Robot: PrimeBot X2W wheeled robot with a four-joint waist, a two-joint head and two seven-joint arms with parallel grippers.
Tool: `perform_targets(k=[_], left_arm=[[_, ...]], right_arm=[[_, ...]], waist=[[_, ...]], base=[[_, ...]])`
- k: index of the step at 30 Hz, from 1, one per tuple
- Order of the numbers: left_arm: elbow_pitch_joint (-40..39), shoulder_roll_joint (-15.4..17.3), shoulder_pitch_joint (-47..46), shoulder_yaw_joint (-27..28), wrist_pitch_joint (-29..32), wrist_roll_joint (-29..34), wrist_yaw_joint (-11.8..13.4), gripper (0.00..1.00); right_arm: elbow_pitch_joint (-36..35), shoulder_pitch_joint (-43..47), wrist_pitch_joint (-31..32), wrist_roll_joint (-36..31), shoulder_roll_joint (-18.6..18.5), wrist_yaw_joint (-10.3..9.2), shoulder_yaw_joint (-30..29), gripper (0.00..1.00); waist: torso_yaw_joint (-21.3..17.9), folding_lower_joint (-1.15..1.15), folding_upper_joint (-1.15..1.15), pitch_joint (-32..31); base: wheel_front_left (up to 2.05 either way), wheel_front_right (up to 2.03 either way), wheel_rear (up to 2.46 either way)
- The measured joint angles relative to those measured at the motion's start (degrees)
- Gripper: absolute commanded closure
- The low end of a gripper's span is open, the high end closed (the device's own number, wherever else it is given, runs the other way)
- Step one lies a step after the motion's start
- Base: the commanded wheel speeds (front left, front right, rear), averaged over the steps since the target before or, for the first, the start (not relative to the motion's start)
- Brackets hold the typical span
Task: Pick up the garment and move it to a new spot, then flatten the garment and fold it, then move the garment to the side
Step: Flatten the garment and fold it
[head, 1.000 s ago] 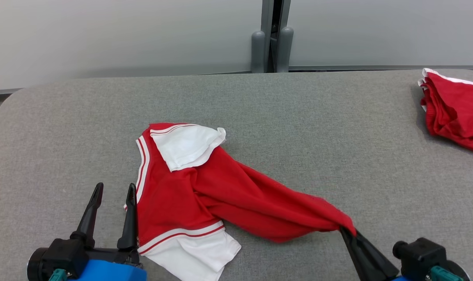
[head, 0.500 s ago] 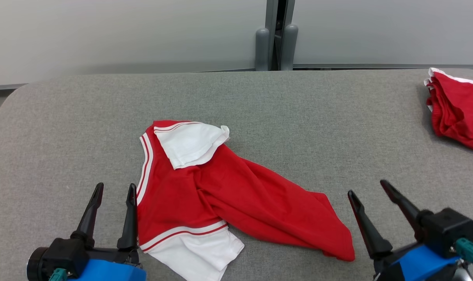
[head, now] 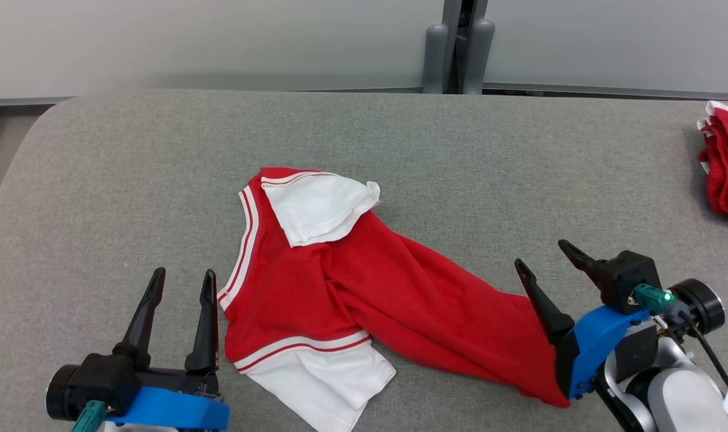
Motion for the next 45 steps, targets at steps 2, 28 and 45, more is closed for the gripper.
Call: perform_targets(k=[2,28,45], left_arm=[[0.1,0.0,-0.1,0.0,0.0,-0.1,0.0,0.00],[0.8,0.0,-1.5,-0.3,0.0,-0.6,0.1,0.00],[0.3,0.0,-0.1,0.0,0.0,-0.7,0.7,0.00]], right_arm=[[3.3,-0.3,-0.6,0.1,0.0,-0.01,0.2,0.00],[21.0,-7.9,-12.9,1.9,0.6,0.00,3.8,1.00],[-3.1,-7.9,-14.1,-1.6,5.1,-0.01,-10.7,1.00]], waist=[[0.5,0.00,0.00,0.4],[1.3,0.00,0.00,0.2],[0.2,0.01,0.00,-1.4]], base=[[0.00,0.00,0.00],[0.00,0.00,0.00],[0.00,0.00,0.00]])
